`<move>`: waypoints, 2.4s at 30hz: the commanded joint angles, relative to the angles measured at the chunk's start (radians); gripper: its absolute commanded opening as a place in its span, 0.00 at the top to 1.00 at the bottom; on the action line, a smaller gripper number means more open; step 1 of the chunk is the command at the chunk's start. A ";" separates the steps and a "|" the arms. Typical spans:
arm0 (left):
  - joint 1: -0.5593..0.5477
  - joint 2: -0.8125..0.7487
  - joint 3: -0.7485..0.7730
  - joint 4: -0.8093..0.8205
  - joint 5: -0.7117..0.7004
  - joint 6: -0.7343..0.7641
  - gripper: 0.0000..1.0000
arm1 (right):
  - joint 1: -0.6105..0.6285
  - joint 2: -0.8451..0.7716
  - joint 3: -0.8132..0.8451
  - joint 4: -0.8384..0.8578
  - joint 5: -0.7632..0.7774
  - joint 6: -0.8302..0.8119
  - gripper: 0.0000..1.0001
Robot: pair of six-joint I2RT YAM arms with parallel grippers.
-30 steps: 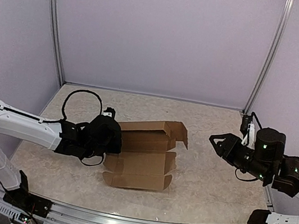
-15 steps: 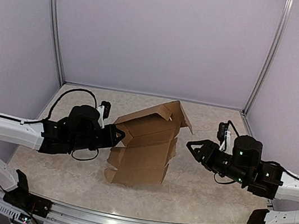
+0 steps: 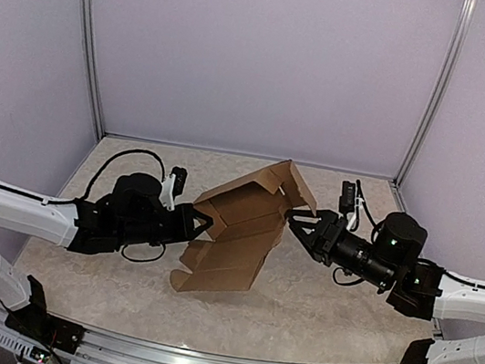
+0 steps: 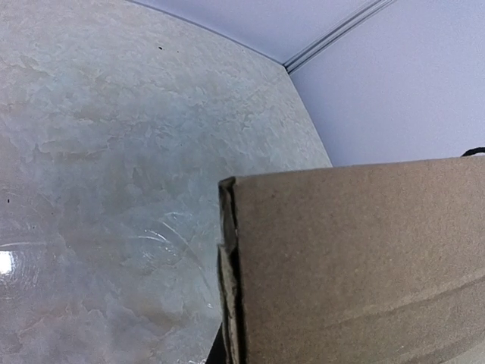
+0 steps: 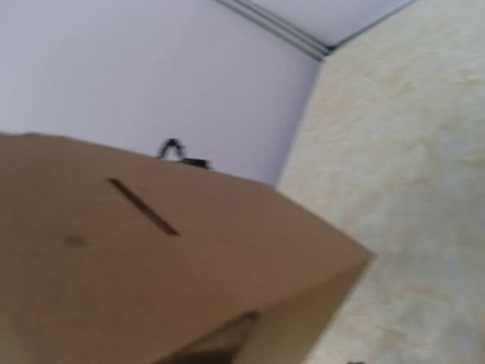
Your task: Fold the paper box
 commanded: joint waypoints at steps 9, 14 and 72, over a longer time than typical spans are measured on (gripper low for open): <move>0.005 0.016 -0.011 0.054 0.040 0.020 1.00 | -0.003 0.040 -0.010 0.122 -0.057 0.047 0.55; 0.000 0.006 -0.008 0.057 0.042 0.034 1.00 | -0.003 0.063 -0.007 0.137 -0.057 0.055 0.65; -0.070 -0.183 0.064 -0.404 -0.514 0.125 1.00 | 0.133 0.109 0.205 -0.361 0.070 -0.228 0.41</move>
